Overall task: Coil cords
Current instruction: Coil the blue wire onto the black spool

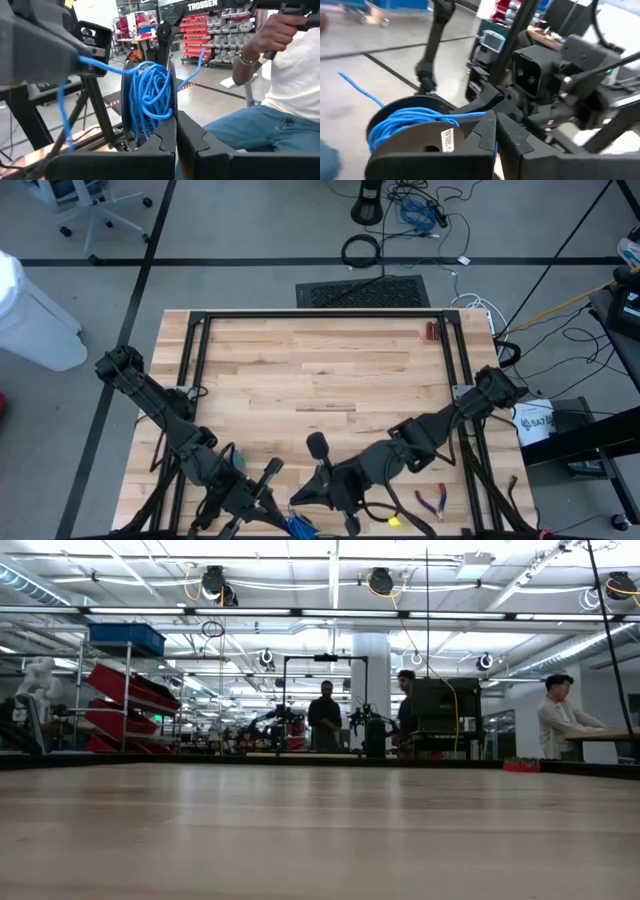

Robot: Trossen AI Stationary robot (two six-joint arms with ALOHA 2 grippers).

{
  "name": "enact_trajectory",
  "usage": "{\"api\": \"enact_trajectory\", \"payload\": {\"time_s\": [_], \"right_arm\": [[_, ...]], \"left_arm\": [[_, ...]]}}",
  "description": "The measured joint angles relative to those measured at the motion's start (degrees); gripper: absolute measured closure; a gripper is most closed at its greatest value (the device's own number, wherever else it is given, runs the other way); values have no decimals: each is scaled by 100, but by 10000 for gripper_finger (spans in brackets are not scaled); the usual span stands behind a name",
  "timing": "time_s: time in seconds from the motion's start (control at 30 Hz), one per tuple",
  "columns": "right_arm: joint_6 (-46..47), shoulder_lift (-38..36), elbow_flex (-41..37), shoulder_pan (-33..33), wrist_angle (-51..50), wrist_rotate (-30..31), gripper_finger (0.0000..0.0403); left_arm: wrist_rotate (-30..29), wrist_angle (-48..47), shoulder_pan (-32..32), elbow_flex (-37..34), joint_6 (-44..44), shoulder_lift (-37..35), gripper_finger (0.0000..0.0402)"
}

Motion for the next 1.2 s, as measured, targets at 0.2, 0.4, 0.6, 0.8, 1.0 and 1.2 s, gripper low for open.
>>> {"api": "enact_trajectory", "payload": {"time_s": [0.2,0.4,0.6,0.8,1.0,1.2], "right_arm": [[512,2,-16,-163,-46,-519,403],[872,2,-19,-296,-48,-1058,380],[1136,2,-27,-331,-140,-1182,339],[1484,-23,-29,-314,-709,-816,308],[1900,-166,-29,-72,-1430,-283,298],[2464,-164,-29,628,-2099,1084,298]], "left_arm": [[314,282,-2,0,254,6,401],[484,366,-42,0,475,6,401],[549,551,-62,-2,643,6,402],[550,738,-123,-2,800,6,401],[548,957,-226,-2,944,6,401],[510,1172,-232,-2,909,6,402]]}}
